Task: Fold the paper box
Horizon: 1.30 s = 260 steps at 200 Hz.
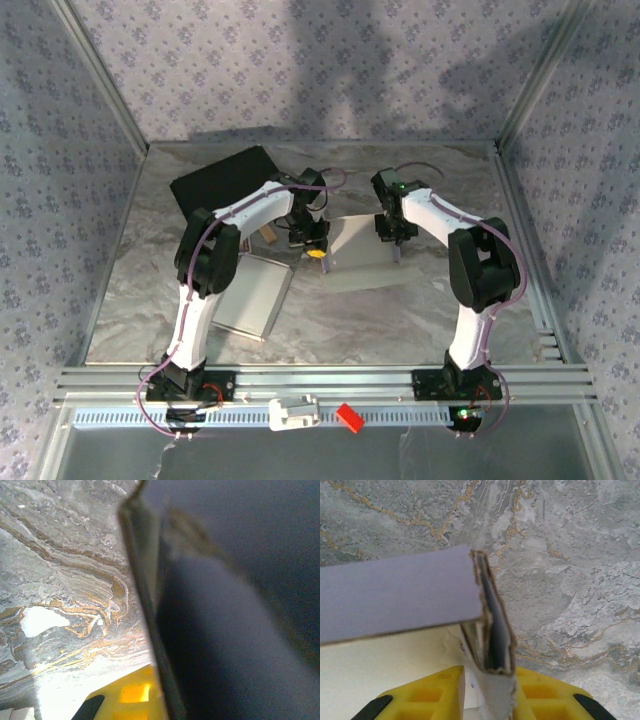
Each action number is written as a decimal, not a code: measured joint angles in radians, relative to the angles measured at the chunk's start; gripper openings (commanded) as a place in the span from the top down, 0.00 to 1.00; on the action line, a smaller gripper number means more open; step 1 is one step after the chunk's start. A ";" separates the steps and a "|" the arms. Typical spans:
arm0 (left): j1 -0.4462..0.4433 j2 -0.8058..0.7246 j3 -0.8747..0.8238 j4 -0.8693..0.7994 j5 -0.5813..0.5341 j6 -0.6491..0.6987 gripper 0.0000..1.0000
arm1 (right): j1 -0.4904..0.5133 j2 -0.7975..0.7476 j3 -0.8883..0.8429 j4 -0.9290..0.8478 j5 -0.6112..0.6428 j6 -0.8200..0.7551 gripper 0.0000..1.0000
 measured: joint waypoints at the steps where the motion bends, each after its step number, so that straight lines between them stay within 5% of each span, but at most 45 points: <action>1: 0.000 0.000 0.000 0.000 0.000 0.000 1.00 | 0.000 0.000 -0.001 0.001 -0.001 0.000 0.73; 90: 0.000 0.008 0.014 -0.007 0.000 0.000 1.00 | 0.037 0.017 0.011 -0.034 0.104 0.035 1.00; 160: 0.000 0.008 0.014 -0.004 -0.005 -0.007 1.00 | 0.151 0.075 0.113 -0.214 0.343 0.206 1.00; 228: 0.000 0.008 0.011 0.005 -0.007 -0.031 1.00 | 0.159 0.080 0.099 -0.218 0.349 0.237 1.00; 260: 0.005 0.001 -0.018 0.055 -0.012 -0.058 0.80 | 0.134 0.080 0.074 -0.180 0.300 0.210 1.00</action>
